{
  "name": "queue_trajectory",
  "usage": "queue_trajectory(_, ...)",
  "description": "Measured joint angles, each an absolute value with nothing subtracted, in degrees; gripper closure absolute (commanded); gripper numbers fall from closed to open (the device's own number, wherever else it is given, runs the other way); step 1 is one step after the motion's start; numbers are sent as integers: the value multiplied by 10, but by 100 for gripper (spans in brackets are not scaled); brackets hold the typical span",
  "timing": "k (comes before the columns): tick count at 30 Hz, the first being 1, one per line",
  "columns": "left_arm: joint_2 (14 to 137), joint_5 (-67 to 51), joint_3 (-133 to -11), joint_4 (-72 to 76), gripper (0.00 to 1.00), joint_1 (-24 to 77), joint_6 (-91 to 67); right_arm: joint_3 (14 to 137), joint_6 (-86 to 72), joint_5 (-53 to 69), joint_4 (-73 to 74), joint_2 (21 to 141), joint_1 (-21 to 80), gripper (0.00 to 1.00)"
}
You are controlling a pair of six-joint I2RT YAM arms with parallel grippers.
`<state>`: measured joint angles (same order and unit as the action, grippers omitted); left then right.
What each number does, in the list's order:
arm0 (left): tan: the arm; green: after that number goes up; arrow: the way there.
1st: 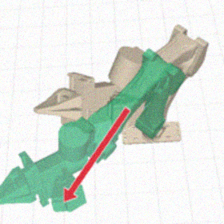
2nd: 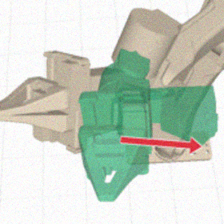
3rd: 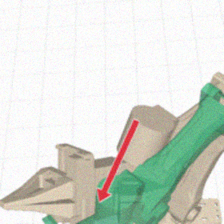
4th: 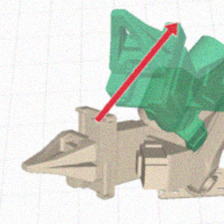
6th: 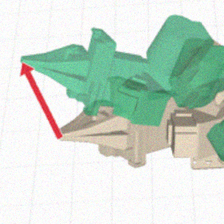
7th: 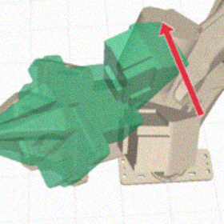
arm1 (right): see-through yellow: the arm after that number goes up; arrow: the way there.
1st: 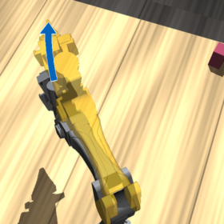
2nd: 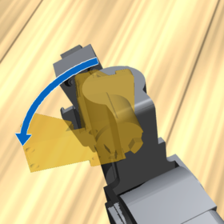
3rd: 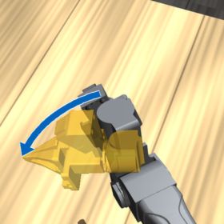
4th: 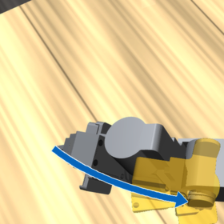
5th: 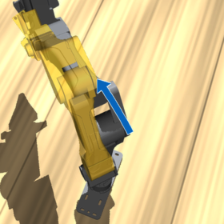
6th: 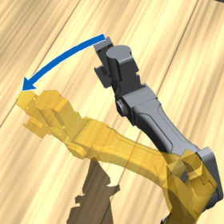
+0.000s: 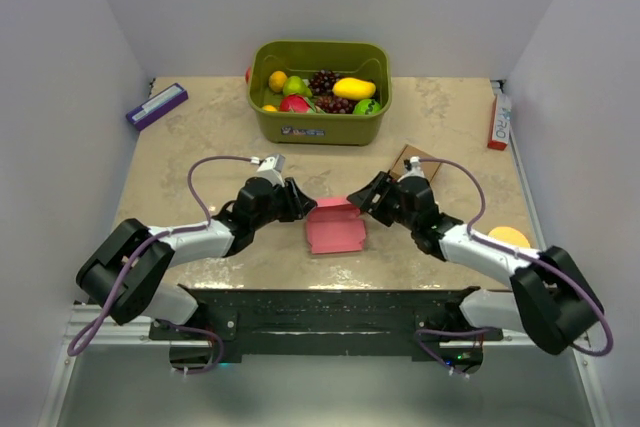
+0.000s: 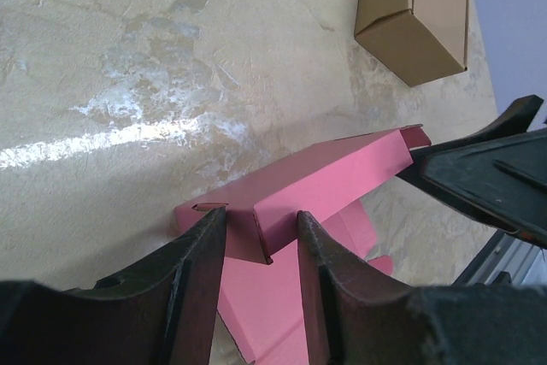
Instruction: Fold the paper box
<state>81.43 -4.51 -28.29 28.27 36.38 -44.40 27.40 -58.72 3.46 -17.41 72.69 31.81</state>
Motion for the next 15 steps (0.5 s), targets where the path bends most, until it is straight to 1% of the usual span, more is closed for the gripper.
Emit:
queue_trajectory(2,814,-45,-283,283,58,364,-444,266,-570,19,-152,683,318,33)
queue_trajectory(3,814,-45,-283,283,58,364,-444,260,-561,10,-143,661,318,41)
queue_trajectory(6,814,-45,-284,282,58,364,-444,242,-534,-7,-118,617,319,57)
queue_trajectory(7,814,-45,-284,282,58,364,-444,237,-525,-10,-108,609,319,64)
queue_trajectory(8,814,-45,-284,282,58,364,-444,232,-516,-14,-98,601,320,67)
queue_trajectory(9,814,-45,-285,281,58,364,-444,228,-507,-20,-85,597,323,69)
queue_trajectory(12,814,-45,-286,279,58,364,-443,228,-482,-41,-55,596,348,70)
queue_trajectory(15,814,-45,-288,276,58,364,-440,230,-465,-70,-32,599,392,75)
